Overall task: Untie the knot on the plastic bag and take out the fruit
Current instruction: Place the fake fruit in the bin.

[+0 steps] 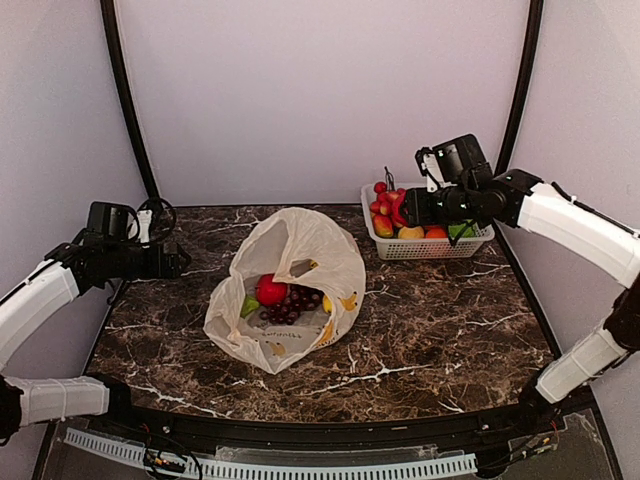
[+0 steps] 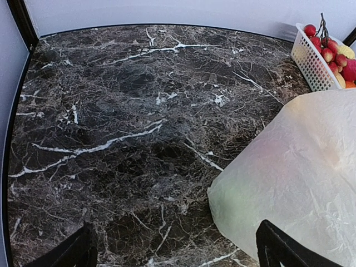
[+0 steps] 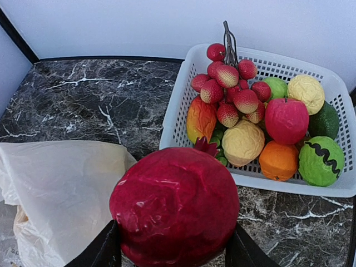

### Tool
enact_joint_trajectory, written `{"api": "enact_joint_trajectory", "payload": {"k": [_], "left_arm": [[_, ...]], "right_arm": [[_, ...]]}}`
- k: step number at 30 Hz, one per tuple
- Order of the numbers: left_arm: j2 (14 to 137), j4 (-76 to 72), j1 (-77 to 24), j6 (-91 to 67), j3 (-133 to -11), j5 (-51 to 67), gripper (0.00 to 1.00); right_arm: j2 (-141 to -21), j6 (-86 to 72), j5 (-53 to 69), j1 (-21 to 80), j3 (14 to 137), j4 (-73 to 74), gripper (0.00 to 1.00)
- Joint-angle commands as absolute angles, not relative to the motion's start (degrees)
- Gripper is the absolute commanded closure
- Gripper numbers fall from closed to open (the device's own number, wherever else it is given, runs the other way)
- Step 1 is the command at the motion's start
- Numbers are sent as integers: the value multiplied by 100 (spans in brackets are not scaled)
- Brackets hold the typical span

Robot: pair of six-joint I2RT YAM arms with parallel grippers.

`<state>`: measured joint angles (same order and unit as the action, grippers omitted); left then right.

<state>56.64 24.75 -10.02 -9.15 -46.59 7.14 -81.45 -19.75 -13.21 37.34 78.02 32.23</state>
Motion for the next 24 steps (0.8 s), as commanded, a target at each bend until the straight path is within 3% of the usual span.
{"api": "enact_joint_trajectory", "payload": {"k": [1, 12, 24], "left_arm": [[5402, 1766, -967, -550, -4302, 283, 1], [5116, 1884, -967, -419, -4222, -381, 1], [5222, 1862, -967, -396, -4260, -308, 2]], "right_arm": [[-8705, -1852, -876, 3307, 8241, 3152, 56], [-10063, -1954, -282, 2760, 8928, 2926, 57], [-10970, -2129, -106, 2461, 9512, 2891, 58]]}}
